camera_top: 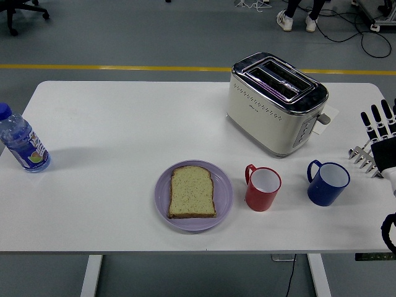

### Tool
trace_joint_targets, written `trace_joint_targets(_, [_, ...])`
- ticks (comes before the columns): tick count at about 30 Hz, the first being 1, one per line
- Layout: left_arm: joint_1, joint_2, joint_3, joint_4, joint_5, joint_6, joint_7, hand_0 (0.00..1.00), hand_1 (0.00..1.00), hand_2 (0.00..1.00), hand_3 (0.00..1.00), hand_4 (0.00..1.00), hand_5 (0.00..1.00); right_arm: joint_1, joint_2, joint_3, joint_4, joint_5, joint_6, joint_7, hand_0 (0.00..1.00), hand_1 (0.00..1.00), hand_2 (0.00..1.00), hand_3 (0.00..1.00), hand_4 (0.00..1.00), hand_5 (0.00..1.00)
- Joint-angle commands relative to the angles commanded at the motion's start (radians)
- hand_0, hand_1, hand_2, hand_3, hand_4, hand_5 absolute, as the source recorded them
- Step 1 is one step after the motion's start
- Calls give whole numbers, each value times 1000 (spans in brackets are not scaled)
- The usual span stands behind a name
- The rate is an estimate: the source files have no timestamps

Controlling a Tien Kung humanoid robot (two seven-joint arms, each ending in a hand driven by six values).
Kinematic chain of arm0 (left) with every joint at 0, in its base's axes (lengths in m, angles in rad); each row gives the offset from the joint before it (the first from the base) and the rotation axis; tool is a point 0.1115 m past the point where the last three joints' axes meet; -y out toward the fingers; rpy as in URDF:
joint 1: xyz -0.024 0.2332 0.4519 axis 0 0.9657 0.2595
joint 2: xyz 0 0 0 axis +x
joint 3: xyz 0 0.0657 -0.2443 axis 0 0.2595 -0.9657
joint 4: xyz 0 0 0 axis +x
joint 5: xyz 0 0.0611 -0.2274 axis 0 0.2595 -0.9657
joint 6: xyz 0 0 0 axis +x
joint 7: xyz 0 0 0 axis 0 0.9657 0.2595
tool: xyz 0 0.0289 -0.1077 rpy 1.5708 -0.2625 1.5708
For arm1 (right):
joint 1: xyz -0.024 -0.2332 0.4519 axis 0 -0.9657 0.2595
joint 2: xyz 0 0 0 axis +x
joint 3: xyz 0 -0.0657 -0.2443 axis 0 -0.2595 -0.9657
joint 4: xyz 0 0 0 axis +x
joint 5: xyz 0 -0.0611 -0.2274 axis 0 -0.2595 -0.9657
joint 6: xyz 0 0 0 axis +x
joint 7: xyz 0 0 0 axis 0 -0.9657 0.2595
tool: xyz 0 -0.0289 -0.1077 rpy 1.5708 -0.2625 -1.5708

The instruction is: Pick up the cup,pour liquid into bread,place the cup on the desk

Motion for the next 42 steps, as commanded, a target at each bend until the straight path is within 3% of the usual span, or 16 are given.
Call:
trace_joint_targets(4, [-4, 0, -4, 0, 1, 0, 0, 635, 646, 656, 546, 319, 842, 4, 7, 7, -23, 32, 19, 0, 698, 604, 650, 614, 624, 172])
trace_joint_targets(15, [-11, 0, -12, -1, 4, 0, 0, 636, 646, 656, 546, 320, 845, 6, 17, 11, -63, 101, 8, 25, 687, 600, 652, 617, 618, 203])
trace_joint_targets(42, [-16, 0, -14, -1, 5, 0, 0, 635, 646, 656, 547, 319, 842, 4, 25, 16, -83, 139, -12, 31, 676, 589, 642, 613, 613, 203])
